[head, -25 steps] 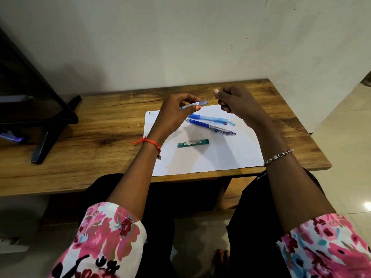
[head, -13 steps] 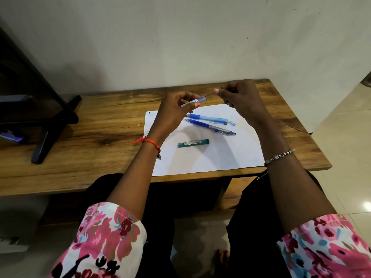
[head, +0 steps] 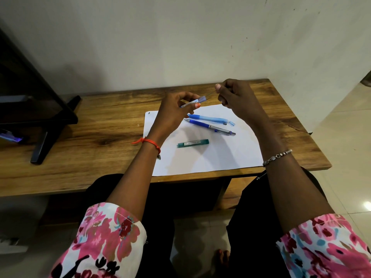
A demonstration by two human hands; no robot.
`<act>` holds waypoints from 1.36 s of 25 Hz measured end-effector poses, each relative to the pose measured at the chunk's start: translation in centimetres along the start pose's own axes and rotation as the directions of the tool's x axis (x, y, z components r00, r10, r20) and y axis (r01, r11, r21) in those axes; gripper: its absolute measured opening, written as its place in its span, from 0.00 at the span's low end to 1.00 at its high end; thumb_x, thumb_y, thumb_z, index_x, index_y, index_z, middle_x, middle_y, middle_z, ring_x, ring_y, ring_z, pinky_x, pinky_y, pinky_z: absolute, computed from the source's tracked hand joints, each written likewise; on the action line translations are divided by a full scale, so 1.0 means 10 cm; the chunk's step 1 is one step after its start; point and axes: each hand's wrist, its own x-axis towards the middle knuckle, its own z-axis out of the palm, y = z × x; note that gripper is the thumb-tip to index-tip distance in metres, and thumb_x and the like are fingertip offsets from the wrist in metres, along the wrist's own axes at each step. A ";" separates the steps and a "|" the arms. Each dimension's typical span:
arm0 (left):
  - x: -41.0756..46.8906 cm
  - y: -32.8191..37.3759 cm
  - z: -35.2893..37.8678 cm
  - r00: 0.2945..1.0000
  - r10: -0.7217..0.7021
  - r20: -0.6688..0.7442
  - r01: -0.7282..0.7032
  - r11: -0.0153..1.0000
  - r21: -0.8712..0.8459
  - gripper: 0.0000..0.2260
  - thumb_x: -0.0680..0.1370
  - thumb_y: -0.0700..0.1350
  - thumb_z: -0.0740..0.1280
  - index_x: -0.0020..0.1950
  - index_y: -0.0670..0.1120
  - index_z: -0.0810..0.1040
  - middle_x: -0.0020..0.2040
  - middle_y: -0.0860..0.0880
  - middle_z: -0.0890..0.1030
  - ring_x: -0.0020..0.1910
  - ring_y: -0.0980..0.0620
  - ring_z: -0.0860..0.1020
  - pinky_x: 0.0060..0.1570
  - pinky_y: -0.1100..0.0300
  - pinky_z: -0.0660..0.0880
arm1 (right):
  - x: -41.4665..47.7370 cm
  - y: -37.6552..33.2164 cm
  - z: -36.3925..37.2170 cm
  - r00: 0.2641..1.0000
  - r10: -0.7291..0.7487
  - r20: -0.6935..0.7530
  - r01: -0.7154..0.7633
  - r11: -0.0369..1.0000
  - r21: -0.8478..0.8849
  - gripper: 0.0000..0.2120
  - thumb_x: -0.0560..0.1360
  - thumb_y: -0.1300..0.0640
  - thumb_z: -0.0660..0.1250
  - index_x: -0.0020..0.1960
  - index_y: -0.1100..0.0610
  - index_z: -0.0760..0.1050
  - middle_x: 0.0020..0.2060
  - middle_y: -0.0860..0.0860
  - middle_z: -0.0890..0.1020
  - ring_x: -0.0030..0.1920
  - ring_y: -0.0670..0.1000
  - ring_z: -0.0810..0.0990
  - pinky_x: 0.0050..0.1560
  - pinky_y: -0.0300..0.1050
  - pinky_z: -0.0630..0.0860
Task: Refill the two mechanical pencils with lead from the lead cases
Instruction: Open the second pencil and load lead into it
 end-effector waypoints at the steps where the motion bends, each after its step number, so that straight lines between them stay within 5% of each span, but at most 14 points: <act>1: 0.00 0.00 0.00 1.000 -0.001 -0.001 0.001 1.000 0.001 0.09 0.74 0.40 0.68 0.53 0.42 0.79 0.45 0.47 0.79 0.32 0.61 0.77 0.32 0.72 0.74 | 0.00 0.00 0.00 1.000 0.000 0.009 0.000 1.000 0.003 0.09 0.80 0.56 0.60 0.44 0.60 0.73 0.29 0.49 0.73 0.28 0.42 0.69 0.31 0.30 0.67; 7: -0.01 0.01 0.00 1.000 -0.009 -0.003 0.009 1.000 0.006 0.08 0.74 0.40 0.68 0.53 0.43 0.79 0.46 0.47 0.79 0.34 0.58 0.77 0.32 0.73 0.73 | 0.02 0.02 -0.02 1.000 0.000 -0.011 0.000 0.999 0.048 0.08 0.79 0.57 0.61 0.44 0.60 0.74 0.29 0.50 0.74 0.25 0.38 0.71 0.30 0.29 0.67; 14: -0.01 0.03 -0.05 0.997 -0.078 -0.019 0.073 0.979 -0.188 0.08 0.76 0.41 0.66 0.54 0.42 0.77 0.47 0.46 0.80 0.37 0.59 0.79 0.38 0.68 0.76 | 0.09 0.14 -0.12 0.967 0.044 -0.250 -0.018 0.994 0.106 0.09 0.80 0.57 0.59 0.44 0.60 0.73 0.30 0.48 0.73 0.31 0.45 0.70 0.38 0.42 0.68; 17: -0.01 0.06 -0.05 0.995 -0.087 0.044 0.097 0.934 -0.344 0.08 0.76 0.40 0.66 0.54 0.43 0.78 0.51 0.47 0.82 0.44 0.58 0.81 0.45 0.62 0.78 | 0.07 0.11 -0.11 0.980 0.035 -0.197 -0.013 0.994 0.108 0.09 0.79 0.57 0.60 0.43 0.60 0.73 0.29 0.49 0.74 0.31 0.46 0.70 0.38 0.43 0.67; 21: -0.02 0.04 -0.02 0.992 -0.049 0.118 0.084 0.946 -0.313 0.06 0.75 0.39 0.67 0.50 0.44 0.80 0.43 0.56 0.84 0.44 0.59 0.81 0.46 0.61 0.78 | 0.03 0.03 -0.05 0.996 -0.019 -0.088 0.022 0.999 0.035 0.08 0.79 0.57 0.61 0.45 0.60 0.74 0.30 0.48 0.74 0.32 0.44 0.71 0.37 0.39 0.68; 24: -0.03 0.03 -0.01 0.992 -0.031 0.120 0.063 0.961 -0.268 0.08 0.75 0.38 0.67 0.53 0.40 0.80 0.47 0.50 0.85 0.42 0.61 0.81 0.45 0.63 0.78 | 0.02 0.01 -0.04 0.997 -0.037 -0.067 0.039 0.999 0.022 0.08 0.79 0.57 0.62 0.45 0.60 0.74 0.30 0.49 0.74 0.32 0.44 0.71 0.38 0.39 0.69; 26: -0.03 0.03 -0.02 0.993 -0.022 0.120 0.052 0.967 -0.250 0.07 0.75 0.38 0.67 0.52 0.42 0.80 0.51 0.54 0.83 0.41 0.62 0.81 0.46 0.62 0.78 | 0.01 0.00 -0.04 0.998 -0.031 -0.058 0.032 0.999 0.022 0.08 0.79 0.57 0.61 0.45 0.60 0.74 0.31 0.49 0.75 0.32 0.44 0.71 0.36 0.36 0.69; 29: -0.02 0.03 -0.03 0.994 -0.034 0.102 0.059 0.965 -0.255 0.05 0.74 0.39 0.68 0.48 0.46 0.81 0.44 0.58 0.85 0.42 0.62 0.80 0.45 0.62 0.77 | 0.03 0.00 -0.05 0.994 0.099 -0.052 -0.086 0.973 0.215 0.06 0.78 0.64 0.59 0.44 0.60 0.73 0.31 0.51 0.74 0.30 0.45 0.70 0.30 0.34 0.67; 34: -0.01 0.03 0.00 0.998 -0.067 -0.023 0.061 0.981 -0.187 0.10 0.73 0.39 0.69 0.53 0.40 0.80 0.48 0.46 0.82 0.41 0.57 0.79 0.43 0.62 0.77 | 0.06 0.06 -0.13 0.963 0.237 0.127 -0.266 0.774 0.574 0.13 0.76 0.76 0.53 0.45 0.62 0.71 0.40 0.57 0.77 0.36 0.50 0.81 0.39 0.37 0.79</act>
